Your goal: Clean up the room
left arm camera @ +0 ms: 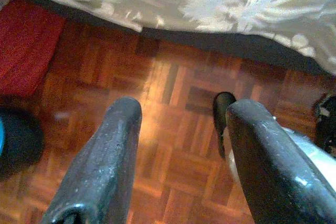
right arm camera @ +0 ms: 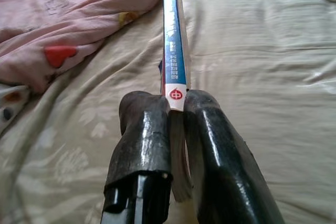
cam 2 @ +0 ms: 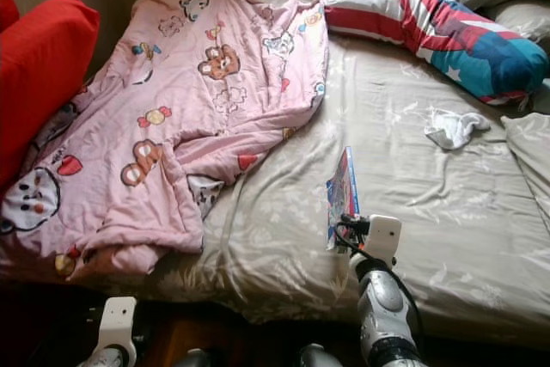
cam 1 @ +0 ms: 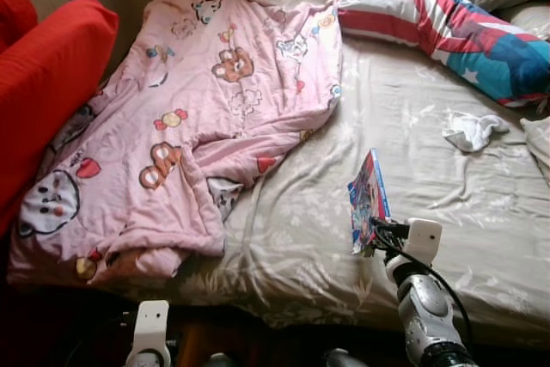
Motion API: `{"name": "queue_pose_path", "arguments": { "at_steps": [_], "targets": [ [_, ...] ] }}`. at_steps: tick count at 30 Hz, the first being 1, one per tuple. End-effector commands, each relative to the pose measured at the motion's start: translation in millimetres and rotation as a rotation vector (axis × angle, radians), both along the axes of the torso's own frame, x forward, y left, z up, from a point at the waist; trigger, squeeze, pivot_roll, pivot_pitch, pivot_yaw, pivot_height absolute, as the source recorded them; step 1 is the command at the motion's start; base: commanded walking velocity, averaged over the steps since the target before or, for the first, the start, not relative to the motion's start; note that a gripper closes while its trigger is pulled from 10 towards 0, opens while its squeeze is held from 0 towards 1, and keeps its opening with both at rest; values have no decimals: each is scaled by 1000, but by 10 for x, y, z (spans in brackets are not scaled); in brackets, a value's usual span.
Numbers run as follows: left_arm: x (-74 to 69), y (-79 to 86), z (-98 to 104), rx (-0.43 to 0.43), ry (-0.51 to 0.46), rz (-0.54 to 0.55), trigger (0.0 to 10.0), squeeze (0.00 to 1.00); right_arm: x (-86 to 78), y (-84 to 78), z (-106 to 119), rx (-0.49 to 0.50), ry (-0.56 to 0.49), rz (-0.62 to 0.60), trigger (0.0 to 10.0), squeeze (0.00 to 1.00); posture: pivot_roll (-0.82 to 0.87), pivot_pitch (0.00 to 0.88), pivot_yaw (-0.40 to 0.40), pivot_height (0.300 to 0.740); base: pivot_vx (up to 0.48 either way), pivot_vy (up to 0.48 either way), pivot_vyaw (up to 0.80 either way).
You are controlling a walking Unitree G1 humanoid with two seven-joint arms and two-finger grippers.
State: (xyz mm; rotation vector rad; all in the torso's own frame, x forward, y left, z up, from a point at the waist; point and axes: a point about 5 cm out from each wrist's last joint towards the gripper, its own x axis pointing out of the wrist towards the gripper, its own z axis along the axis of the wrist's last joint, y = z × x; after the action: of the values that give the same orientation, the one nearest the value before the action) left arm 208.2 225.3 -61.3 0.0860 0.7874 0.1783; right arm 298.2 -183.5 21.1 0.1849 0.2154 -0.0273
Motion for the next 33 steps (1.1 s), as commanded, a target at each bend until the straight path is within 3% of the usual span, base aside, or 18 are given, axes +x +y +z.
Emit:
{"name": "queue_pose_path", "arguments": {
  "at_steps": [1,22,29,33],
  "targets": [
    [-128,0,-76,-5,46,1,10000,0,11,1,22,-7,-13,2,10000,0,-39,207,21,740,-274,0,0],
    [-129,-2,-77,-6,48,4,10000,0,15,4,17,-7,-3,3,10000,0,-38,207,18,740,-276,0,0],
    [-129,-11,-79,-13,45,10,10000,0,22,20,25,-18,-7,15,10000,0,-36,205,16,740,0,0,0],
    [-130,-11,-80,-16,47,10,10000,0,35,32,48,-42,-20,36,10000,0,-38,203,16,740,0,0,703]
  ]
}}
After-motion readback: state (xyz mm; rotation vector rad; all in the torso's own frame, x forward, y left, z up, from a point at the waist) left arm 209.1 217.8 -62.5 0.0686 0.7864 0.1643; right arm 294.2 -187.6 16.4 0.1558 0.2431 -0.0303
